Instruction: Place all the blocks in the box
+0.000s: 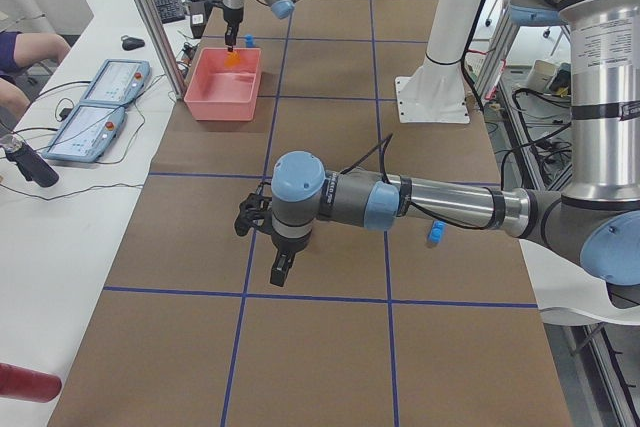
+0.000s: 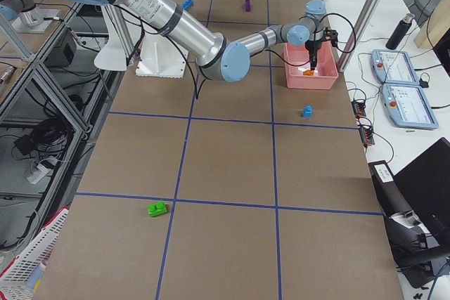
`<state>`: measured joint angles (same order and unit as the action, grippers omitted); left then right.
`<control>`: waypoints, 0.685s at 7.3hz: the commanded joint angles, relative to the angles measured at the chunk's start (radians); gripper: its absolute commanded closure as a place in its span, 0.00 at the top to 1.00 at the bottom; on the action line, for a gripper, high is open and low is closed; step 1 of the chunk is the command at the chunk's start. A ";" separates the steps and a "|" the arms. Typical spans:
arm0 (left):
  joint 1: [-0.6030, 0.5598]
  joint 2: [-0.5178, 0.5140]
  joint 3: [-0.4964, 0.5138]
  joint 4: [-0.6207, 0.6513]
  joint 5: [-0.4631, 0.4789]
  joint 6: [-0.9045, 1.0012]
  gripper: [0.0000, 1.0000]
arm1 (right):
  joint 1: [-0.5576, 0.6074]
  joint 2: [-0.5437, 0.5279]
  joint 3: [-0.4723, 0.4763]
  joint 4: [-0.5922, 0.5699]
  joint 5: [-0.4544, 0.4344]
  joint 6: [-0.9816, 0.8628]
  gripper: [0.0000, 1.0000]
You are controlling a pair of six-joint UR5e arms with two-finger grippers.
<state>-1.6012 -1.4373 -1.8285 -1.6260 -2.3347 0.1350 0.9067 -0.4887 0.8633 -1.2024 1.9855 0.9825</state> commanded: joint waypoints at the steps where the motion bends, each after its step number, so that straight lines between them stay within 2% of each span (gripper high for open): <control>1: 0.001 0.000 -0.003 0.000 0.000 -0.002 1.00 | -0.003 0.001 -0.001 0.001 -0.005 0.011 0.99; 2: 0.001 -0.012 -0.006 -0.008 -0.002 -0.002 1.00 | 0.007 0.002 0.009 -0.002 -0.004 0.019 0.99; 3: 0.027 -0.073 0.017 -0.062 0.000 -0.021 1.00 | 0.023 0.001 0.041 -0.028 0.012 0.019 0.99; 4: 0.041 -0.081 0.014 -0.084 -0.017 -0.094 1.00 | 0.047 0.001 0.087 -0.108 0.036 0.016 0.99; 5: 0.082 -0.081 0.029 -0.171 -0.032 -0.100 1.00 | 0.079 -0.010 0.153 -0.196 0.079 0.002 1.00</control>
<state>-1.5579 -1.5086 -1.8126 -1.7174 -2.3499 0.0653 0.9510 -0.4903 0.9465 -1.3013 2.0216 0.9962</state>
